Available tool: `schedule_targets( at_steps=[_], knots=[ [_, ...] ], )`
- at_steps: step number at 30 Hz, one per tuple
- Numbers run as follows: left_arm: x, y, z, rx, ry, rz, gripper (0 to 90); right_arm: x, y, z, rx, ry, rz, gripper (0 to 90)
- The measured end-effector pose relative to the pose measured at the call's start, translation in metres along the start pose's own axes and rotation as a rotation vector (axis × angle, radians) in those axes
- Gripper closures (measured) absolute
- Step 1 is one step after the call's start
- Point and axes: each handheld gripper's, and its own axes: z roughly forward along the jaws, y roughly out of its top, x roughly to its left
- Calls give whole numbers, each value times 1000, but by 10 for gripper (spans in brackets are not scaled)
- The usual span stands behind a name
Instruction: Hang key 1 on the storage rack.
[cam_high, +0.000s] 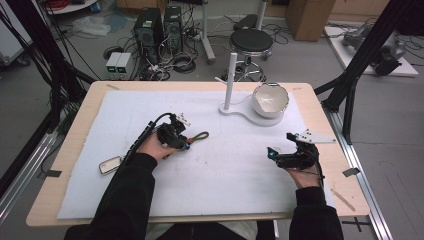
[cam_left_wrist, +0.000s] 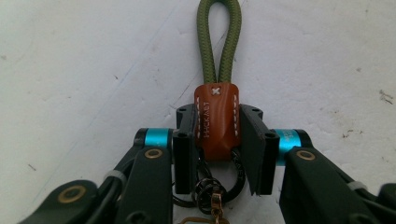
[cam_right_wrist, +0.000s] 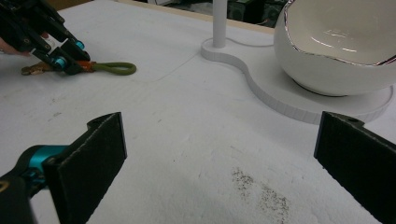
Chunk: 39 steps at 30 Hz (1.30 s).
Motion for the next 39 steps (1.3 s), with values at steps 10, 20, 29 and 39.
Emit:
schedule_targets(
  at_steps=[10, 20, 29, 39],
  knots=[
    [17, -5, -4, -17, -91, -118, 741, 0, 0, -1, -1, -1, 0, 13],
    [19, -4, -18, -64, -77, -134, 741, 0, 0, -1, 0, -1, 6, 13],
    [31, 3, -52, -147, -63, -174, 740, 0, -1, 1, 8, 2, 3, 13],
    [42, 32, -87, -215, -31, -165, 738, 1, -1, 3, 6, 1, 4, 13]
  ],
)
